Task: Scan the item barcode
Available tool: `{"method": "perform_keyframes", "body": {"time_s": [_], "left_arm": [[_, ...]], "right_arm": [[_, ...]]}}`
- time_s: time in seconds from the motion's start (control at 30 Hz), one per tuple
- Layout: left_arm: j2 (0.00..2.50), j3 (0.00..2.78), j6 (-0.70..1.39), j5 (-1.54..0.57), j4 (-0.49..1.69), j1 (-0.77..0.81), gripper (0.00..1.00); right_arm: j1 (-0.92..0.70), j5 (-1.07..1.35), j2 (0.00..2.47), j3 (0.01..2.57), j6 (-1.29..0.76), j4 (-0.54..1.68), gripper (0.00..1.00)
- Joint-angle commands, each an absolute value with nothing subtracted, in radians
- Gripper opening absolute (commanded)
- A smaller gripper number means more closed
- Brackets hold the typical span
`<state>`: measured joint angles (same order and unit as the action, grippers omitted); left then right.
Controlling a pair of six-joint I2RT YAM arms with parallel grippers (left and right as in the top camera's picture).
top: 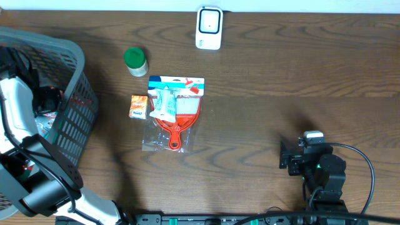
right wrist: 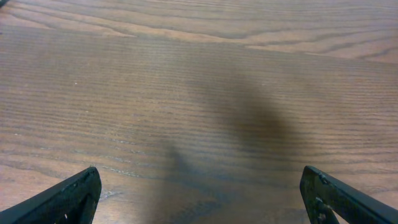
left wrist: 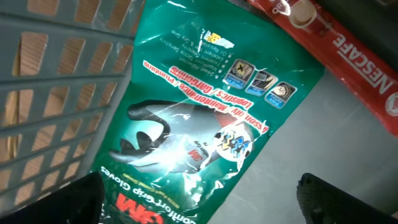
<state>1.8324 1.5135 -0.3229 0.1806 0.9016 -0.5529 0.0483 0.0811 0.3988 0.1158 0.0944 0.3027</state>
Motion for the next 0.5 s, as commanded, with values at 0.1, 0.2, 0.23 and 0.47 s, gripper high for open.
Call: {"method": "perform_keyframes", "body": {"time_s": [0.1, 0.2, 0.23, 0.47], "left_arm": [[1.839, 1.504, -0.461, 0.116, 0.903, -0.556, 0.98], [1.864, 1.504, -0.464, 0.075, 0.9, -0.556, 0.98], [1.876, 1.504, -0.463, 0.061, 0.9, -0.556, 0.98], [1.977, 1.504, -0.463, -0.012, 0.898, -0.561, 0.98]], "right_arm": [[0.051, 0.08, 0.398, 0.115, 0.083, 0.303, 0.99], [0.051, 0.08, 0.398, 0.115, 0.083, 0.303, 0.99], [0.051, 0.079, 0.398, 0.114, 0.083, 0.304, 0.99], [0.051, 0.079, 0.398, 0.115, 0.083, 0.312, 0.99]]}}
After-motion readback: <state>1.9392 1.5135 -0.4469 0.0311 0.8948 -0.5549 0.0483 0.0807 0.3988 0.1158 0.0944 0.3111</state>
